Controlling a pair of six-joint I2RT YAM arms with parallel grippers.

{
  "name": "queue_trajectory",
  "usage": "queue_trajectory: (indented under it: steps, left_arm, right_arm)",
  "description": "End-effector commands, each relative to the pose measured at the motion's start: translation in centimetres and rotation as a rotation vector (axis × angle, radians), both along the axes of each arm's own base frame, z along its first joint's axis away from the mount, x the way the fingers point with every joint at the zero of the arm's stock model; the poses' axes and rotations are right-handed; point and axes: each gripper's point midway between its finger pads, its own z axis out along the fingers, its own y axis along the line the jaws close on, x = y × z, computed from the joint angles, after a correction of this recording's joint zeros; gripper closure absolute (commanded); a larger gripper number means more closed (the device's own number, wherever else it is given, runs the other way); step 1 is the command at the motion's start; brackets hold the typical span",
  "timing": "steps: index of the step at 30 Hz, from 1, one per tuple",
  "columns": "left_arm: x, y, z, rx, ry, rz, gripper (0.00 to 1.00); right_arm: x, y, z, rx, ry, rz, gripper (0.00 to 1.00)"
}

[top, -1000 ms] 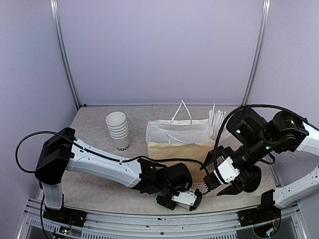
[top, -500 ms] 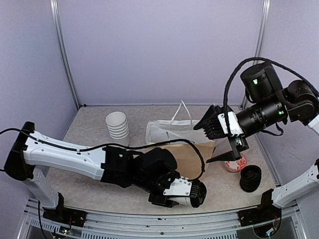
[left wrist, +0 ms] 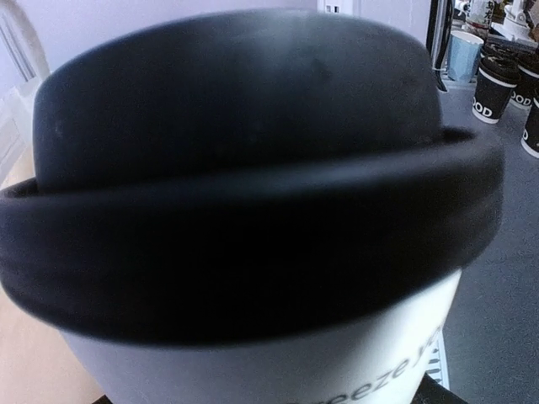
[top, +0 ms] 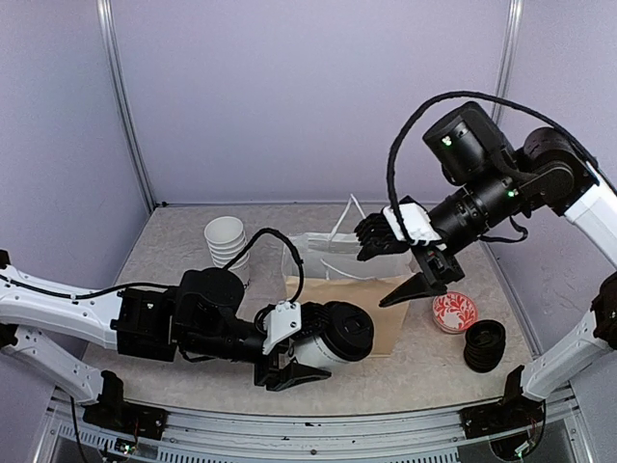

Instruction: Pack the takeout coffee

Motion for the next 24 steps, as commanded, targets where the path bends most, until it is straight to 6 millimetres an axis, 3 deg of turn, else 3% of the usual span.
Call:
queue_trajectory:
  steps: [1, 7, 17, 24]
  left_arm:
    - [-0.3, -0.2, 2.9, -0.137, 0.054, 0.005, 0.32]
    - [-0.6, 0.0, 2.9, -0.160, 0.057, -0.005, 0.32]
    - [-0.8, 0.2, 3.0, -0.221, 0.052, -0.010, 0.32]
    - [-0.9, 0.0, 3.3, -0.246, 0.044, -0.010, 0.32]
  right_arm:
    - [-1.8, -0.9, -3.8, -0.174, 0.041, 0.063, 0.32]
    - [-2.8, 0.4, -4.6, -0.206, -0.001, 0.066, 0.28]
    - [-2.5, 2.0, -1.6, -0.132, 0.001, 0.024, 0.19]
    - [-3.1, 2.4, -3.0, -0.176, 0.073, 0.025, 0.17]
